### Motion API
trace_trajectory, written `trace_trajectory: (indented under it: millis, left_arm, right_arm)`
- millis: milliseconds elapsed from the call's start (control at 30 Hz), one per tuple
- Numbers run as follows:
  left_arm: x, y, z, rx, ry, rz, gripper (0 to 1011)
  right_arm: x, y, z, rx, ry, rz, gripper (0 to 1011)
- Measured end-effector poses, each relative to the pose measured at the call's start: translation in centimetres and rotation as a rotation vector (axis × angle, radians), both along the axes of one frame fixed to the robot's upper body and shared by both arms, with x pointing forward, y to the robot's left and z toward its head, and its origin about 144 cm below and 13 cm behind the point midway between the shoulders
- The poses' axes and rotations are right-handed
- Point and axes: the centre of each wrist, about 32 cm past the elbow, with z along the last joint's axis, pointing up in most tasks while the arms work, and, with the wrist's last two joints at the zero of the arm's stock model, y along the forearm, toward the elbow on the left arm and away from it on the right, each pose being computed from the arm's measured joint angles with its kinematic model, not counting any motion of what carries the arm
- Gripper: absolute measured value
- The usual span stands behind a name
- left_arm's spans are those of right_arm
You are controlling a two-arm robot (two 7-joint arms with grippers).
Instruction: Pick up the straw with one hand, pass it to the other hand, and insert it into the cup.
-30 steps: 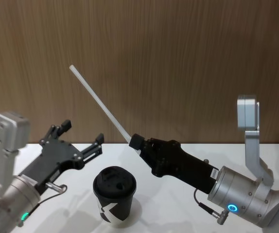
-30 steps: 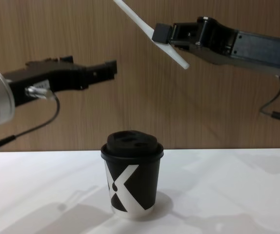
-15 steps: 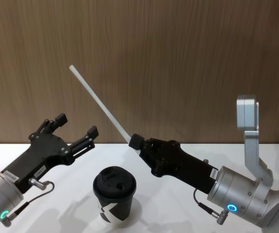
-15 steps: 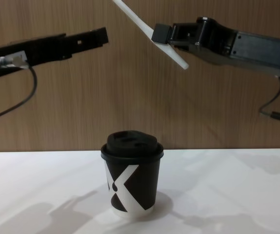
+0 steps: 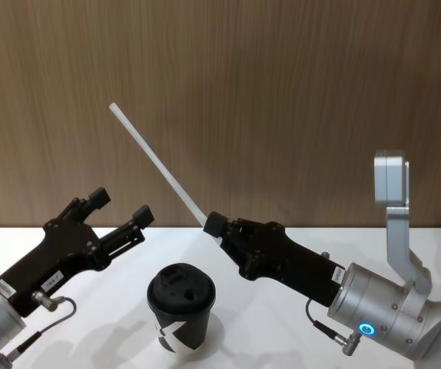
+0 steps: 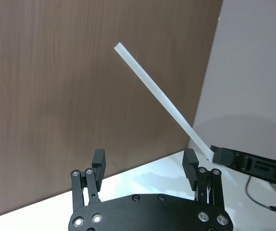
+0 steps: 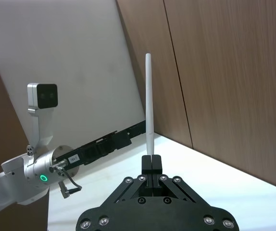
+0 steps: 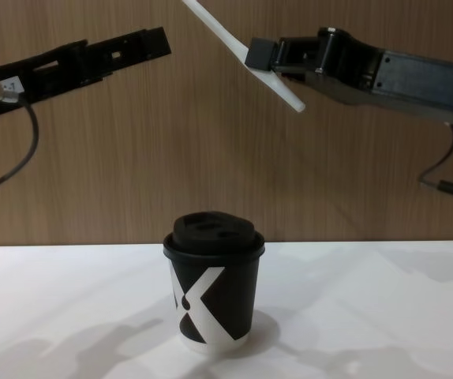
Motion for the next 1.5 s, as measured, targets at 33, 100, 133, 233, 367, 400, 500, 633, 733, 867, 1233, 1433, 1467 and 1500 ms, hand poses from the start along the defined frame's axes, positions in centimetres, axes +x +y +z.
trace_trajectory:
  millis: [33,100,133,233,367,400,500,633,733,867,1233,1433,1467,1500]
  left_arm:
    - [0.0,0.0,-0.1,-0.008,0.000,-0.008,1003]
    - [0.1,0.2,-0.5,-0.026,0.004,-0.026,1003]
    - [0.2,0.2,-0.6,-0.032,0.004,-0.033,1003]
    - [0.4,0.3,-1.1,-0.054,0.006,-0.058,1003]
    - [0.7,0.2,-1.8,-0.086,0.008,-0.092,1003]
    - [0.9,0.2,-2.0,-0.099,0.007,-0.105,1003]
    - [1.2,0.1,-2.4,-0.118,0.007,-0.121,1003]
    - [1.7,-0.3,-3.1,-0.152,0.007,-0.155,1003]
    - [2.1,-0.6,-3.5,-0.174,0.002,-0.175,1003]
    - [2.5,-0.9,-3.8,-0.196,-0.003,-0.196,1003]
    - [3.7,-1.9,-4.2,-0.241,-0.026,-0.238,1003]
    - [4.4,-2.5,-4.1,-0.261,-0.040,-0.256,1003]
    - [4.6,-2.6,-4.0,-0.266,-0.044,-0.260,1003]
    - [4.7,-2.7,-4.0,-0.268,-0.046,-0.262,1003]
  right_arm:
    - [0.0,0.0,0.0,0.000,0.000,0.000,6]
    - [0.0,0.0,0.0,0.000,0.000,0.000,6]
    - [0.0,0.0,0.0,0.000,0.000,0.000,5]
    - [0.0,0.0,0.0,0.000,0.000,0.000,6]
    - [0.0,0.0,0.0,0.000,0.000,0.000,6]
    - [0.0,0.0,0.0,0.000,0.000,0.000,6]
    - [0.0,0.0,0.0,0.000,0.000,0.000,6]
    - [0.0,0.0,0.0,0.000,0.000,0.000,6]
    - [0.0,0.0,0.0,0.000,0.000,0.000,6]
    - [0.0,0.0,0.0,0.000,0.000,0.000,6]
    - [0.0,0.0,0.0,0.000,0.000,0.000,6]
    - [0.0,0.0,0.0,0.000,0.000,0.000,6]
    - [0.0,0.0,0.0,0.000,0.000,0.000,6]
    - [0.0,0.0,0.0,0.000,0.000,0.000,6]
